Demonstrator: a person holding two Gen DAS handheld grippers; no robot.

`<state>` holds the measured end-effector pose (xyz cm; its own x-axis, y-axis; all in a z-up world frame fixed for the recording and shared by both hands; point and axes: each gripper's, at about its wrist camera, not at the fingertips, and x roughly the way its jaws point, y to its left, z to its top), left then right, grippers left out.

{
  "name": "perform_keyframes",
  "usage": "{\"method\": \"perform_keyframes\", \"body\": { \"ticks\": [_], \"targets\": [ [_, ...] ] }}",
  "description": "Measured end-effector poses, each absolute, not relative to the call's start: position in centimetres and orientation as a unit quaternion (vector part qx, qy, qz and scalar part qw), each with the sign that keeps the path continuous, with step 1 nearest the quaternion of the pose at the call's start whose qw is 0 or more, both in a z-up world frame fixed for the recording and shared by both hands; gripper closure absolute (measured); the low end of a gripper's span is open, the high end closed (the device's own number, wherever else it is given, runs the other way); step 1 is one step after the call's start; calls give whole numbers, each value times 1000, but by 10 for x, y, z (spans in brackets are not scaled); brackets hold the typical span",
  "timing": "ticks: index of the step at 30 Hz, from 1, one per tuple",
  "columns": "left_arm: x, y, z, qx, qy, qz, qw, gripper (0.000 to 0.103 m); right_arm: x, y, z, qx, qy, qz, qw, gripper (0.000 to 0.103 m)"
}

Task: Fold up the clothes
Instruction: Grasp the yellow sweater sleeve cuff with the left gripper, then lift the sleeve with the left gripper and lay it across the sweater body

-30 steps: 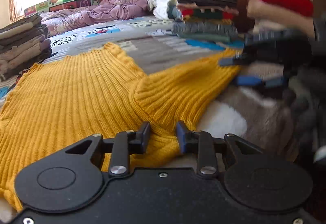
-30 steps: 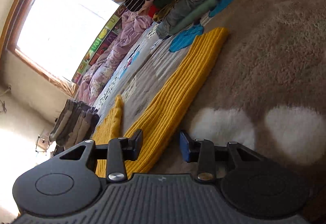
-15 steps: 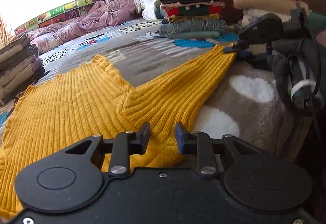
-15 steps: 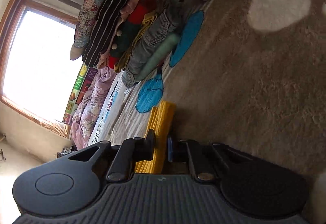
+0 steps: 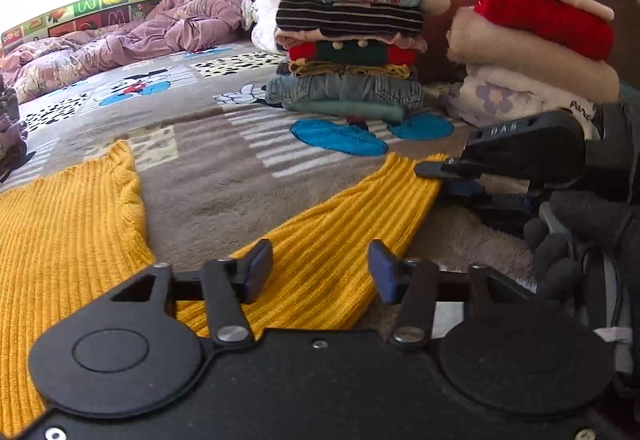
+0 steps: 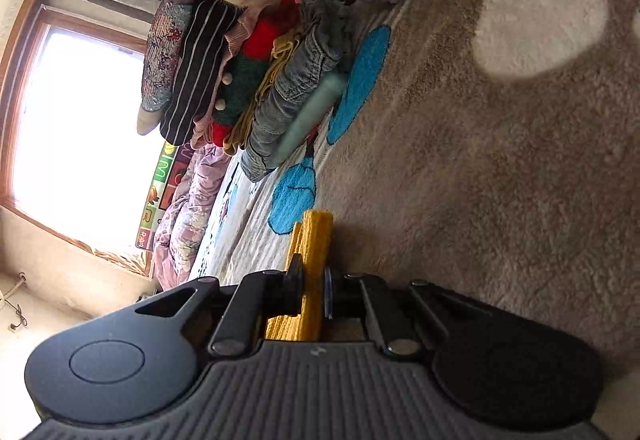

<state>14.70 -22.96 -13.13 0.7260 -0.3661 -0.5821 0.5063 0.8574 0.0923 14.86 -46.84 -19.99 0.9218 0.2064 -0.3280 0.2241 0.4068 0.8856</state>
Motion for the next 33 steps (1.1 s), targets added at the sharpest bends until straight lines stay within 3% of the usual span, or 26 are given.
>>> {"method": "perform_keyframes", "body": {
  "ticks": [4,9,12,15,16,18,21,23,25,27,33],
  "targets": [
    [138,-255,-136,182,265,-250,913,49,137,-482,-194,543,178,-15,820,78],
    [129,-305,-146,315,219,-252,888,51,130,-496,-197,552,172,-21,816,78],
    [136,-322,-148,343,215,-249,880,53,126,-504,-200,562,165,-22,810,78],
    [151,-329,-147,352,221,-235,879,68,121,-511,-203,571,158,-22,805,78],
    [157,-329,-146,345,228,-230,881,70,120,-513,-204,573,156,-23,804,78],
    [167,-327,-142,327,242,-225,886,93,120,-517,-207,578,152,-23,801,78],
    [172,-307,-118,273,233,-221,907,93,120,-515,-204,562,156,-25,812,78],
    [179,-281,-94,205,241,-218,923,93,120,-507,-197,534,162,-23,830,72],
    [185,-251,-73,132,247,-220,934,93,120,-493,-190,506,162,0,847,47],
    [190,-218,-53,60,250,-222,940,93,119,-473,-179,470,162,39,867,36],
    [187,-139,-20,-61,244,-211,945,94,115,-367,-145,259,203,198,923,36]
  ]
}}
